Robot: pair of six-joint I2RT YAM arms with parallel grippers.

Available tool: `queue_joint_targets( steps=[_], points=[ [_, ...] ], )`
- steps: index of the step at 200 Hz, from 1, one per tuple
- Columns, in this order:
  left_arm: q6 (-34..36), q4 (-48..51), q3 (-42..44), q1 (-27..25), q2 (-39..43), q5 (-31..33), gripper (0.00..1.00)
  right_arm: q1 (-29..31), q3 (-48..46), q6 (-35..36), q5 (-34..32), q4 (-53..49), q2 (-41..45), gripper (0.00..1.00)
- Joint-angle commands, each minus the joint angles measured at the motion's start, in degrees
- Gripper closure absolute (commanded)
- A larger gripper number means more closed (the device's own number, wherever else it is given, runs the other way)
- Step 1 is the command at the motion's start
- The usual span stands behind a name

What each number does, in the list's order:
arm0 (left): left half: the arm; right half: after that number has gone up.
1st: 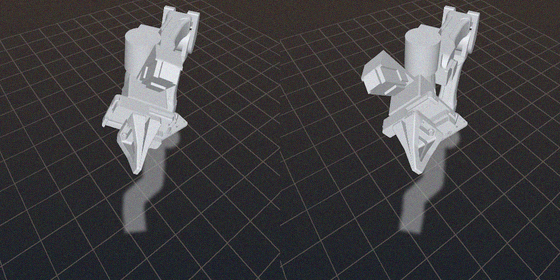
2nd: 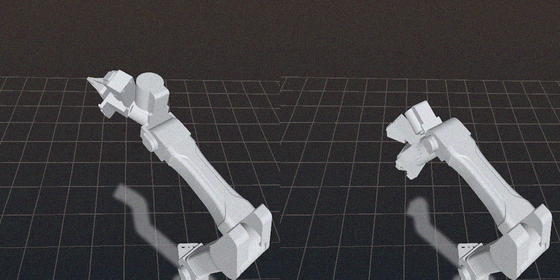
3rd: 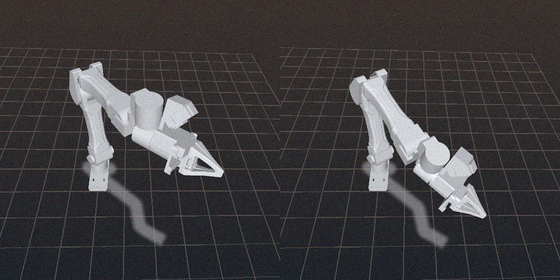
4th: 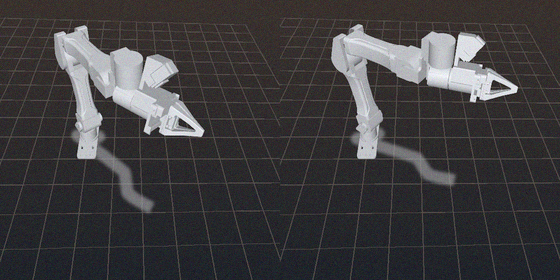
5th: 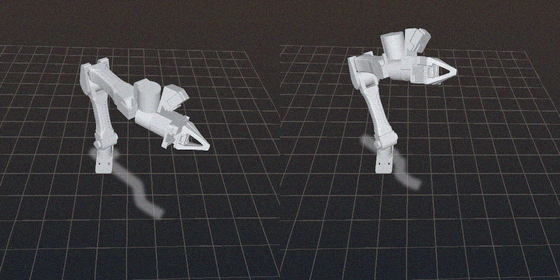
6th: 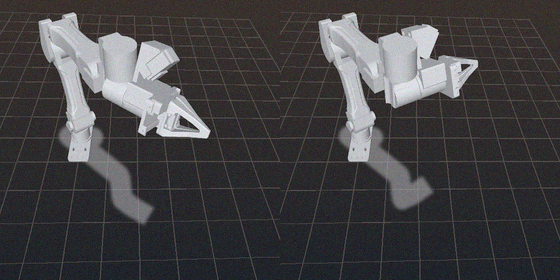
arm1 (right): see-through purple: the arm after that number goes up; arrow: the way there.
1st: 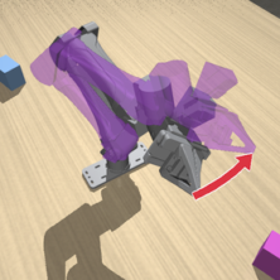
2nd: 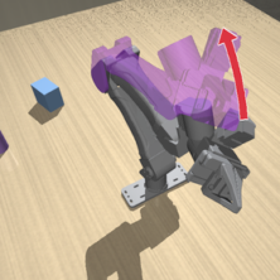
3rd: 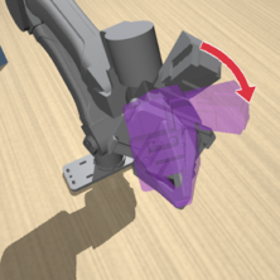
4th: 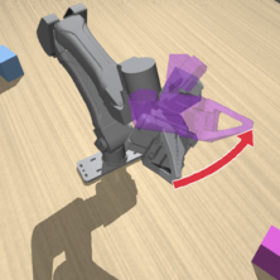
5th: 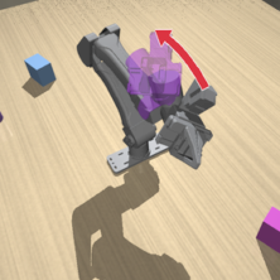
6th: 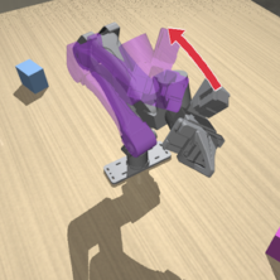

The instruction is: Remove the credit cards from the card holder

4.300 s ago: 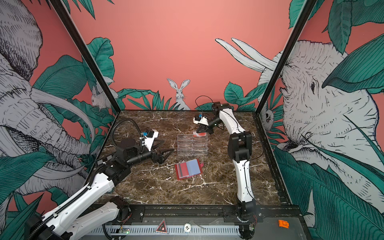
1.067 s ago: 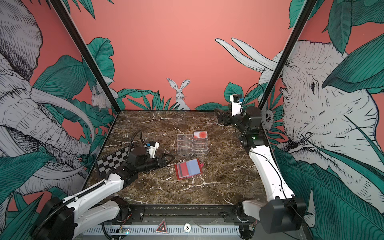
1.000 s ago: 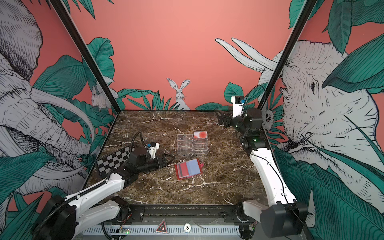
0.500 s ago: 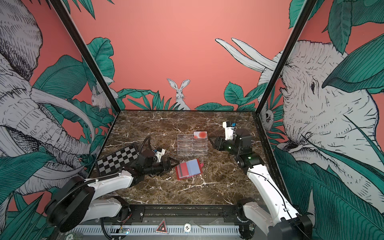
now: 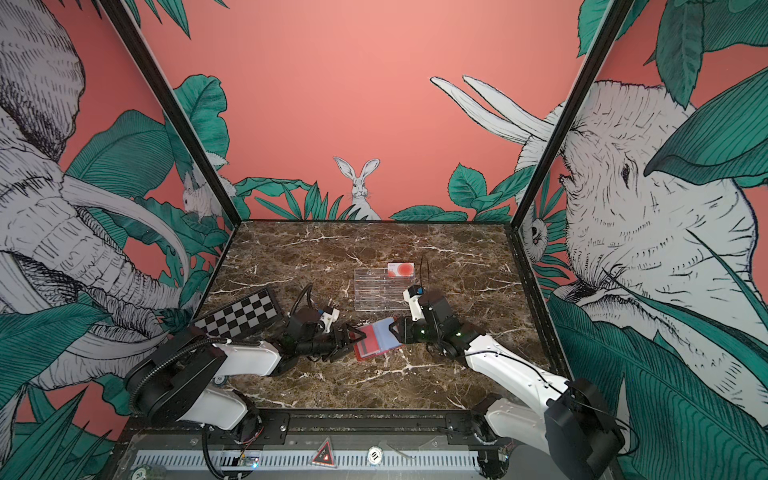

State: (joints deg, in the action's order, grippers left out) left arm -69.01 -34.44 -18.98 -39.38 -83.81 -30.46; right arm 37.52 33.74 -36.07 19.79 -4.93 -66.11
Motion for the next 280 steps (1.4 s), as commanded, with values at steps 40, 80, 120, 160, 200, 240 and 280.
queue_joint_targets(
  steps=[40, 80, 120, 160, 200, 240, 280],
  points=[
    [-0.6, -0.5, 2.1, -0.2, 0.9, 1.5, 0.18, 3.5, 0.9, -1.0, -6.2, 6.0, -9.7, 0.72],
    [-1.4, -4.0, 2.6, -0.3, -1.6, 0.8, 0.22, 3.5, 0.0, -1.5, -11.1, 7.5, -14.2, 0.79],
    [-1.8, -6.9, 3.4, -0.4, -4.3, 0.9, 0.27, 3.6, -2.7, -2.6, -13.3, 10.7, -17.0, 0.81],
    [-3.2, -14.6, 4.1, -0.4, -6.5, 0.8, 0.41, 3.7, -5.6, -5.1, -11.9, 13.2, -18.6, 0.83],
    [-2.6, -16.9, 3.1, -0.4, -6.5, 0.6, 0.55, 3.8, -6.5, -5.7, -11.8, 13.2, -18.7, 0.84],
    [-1.8, -16.5, 3.1, -0.4, -5.4, 1.1, 0.68, 3.9, -6.4, -5.5, -11.8, 12.4, -18.8, 0.84],
    [-0.3, -13.6, 2.8, -0.4, -4.0, 1.5, 0.78, 3.9, -6.8, -5.9, -11.3, 12.7, -19.4, 0.84]
  ],
)
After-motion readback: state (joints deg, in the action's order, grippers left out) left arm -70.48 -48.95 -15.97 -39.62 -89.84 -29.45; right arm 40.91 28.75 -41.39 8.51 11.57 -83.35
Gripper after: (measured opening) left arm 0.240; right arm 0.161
